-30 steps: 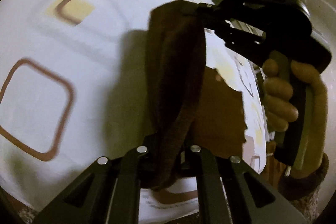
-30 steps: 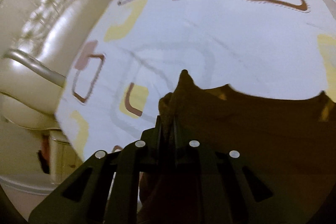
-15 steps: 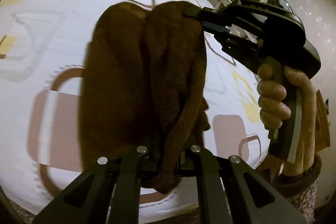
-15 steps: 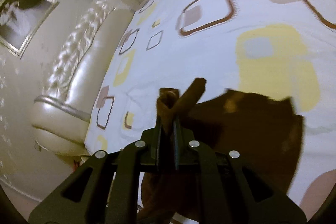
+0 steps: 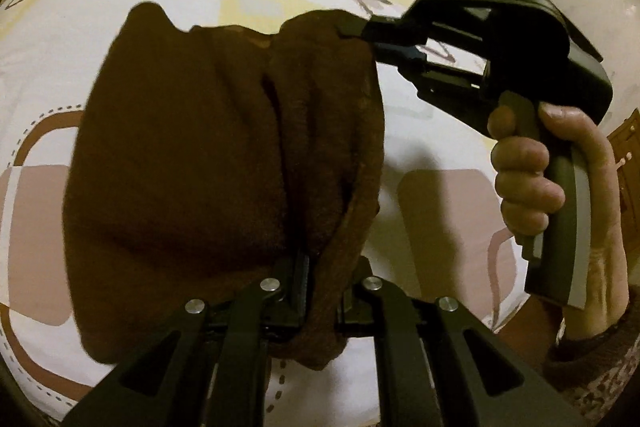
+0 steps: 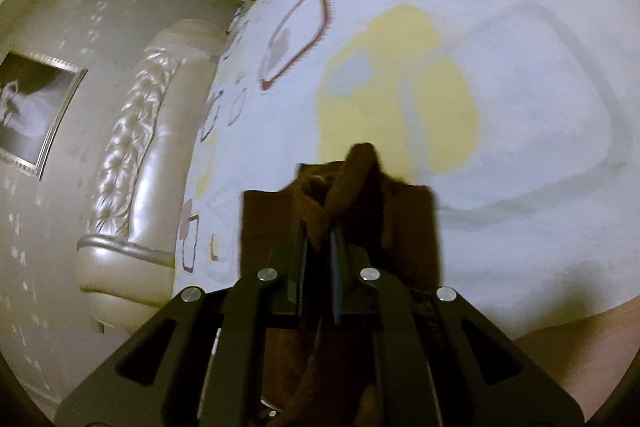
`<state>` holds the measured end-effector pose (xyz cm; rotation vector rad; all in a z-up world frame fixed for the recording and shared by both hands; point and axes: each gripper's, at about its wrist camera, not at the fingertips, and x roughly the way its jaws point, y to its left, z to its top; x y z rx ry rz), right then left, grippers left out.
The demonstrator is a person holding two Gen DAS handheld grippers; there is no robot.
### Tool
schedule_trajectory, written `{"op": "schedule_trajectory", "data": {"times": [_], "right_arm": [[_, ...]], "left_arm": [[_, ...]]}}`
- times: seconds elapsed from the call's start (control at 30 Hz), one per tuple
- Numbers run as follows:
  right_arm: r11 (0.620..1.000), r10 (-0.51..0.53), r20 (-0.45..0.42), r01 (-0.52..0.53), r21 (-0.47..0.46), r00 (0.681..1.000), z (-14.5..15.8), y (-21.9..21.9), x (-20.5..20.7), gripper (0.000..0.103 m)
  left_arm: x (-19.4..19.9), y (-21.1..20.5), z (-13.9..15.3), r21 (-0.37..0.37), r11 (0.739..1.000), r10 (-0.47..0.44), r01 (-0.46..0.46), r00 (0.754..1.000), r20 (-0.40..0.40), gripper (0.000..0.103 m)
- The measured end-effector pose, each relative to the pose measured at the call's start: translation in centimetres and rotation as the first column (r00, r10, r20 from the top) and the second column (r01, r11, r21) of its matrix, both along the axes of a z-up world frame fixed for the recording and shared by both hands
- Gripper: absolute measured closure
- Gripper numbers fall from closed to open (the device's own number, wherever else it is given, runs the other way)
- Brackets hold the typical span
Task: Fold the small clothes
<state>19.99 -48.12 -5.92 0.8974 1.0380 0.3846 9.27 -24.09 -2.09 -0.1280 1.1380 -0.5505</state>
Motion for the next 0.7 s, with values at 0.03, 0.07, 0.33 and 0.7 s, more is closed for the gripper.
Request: {"op": "schedule_trajectory", "data": {"times": [0.03,0.07,0.33,0.7], "right_arm": [[1.000,-0.010,-0.011,0.010,0.005,1.000,-0.7,-0.4,-0.1,0.094],[1.000,-0.017,-0.017,0.017,0.008,1.000,-1.2,-0.8,-0.2,0.094],[0.998,-0.051,-0.057,0.053,0.036,0.997,-4.2,-1.7,-0.6,0.094],[0.995,-0.080,-0.069,0.084,0.058,0.994,-5.3,-2.5,-0.9,0.088]], "left_arm": [[0.1,-0.1,-0.2,0.010,1.000,0.000,0.000,1.000,0.002,0.094],[0.2,-0.2,-0.3,0.017,1.000,0.001,-0.001,1.000,0.005,0.094],[-0.3,-1.4,-0.9,0.075,0.997,-0.002,-0.001,0.999,0.044,0.093],[-1.3,-2.5,-1.0,0.104,0.995,-0.007,0.000,0.998,0.063,0.093]]}}
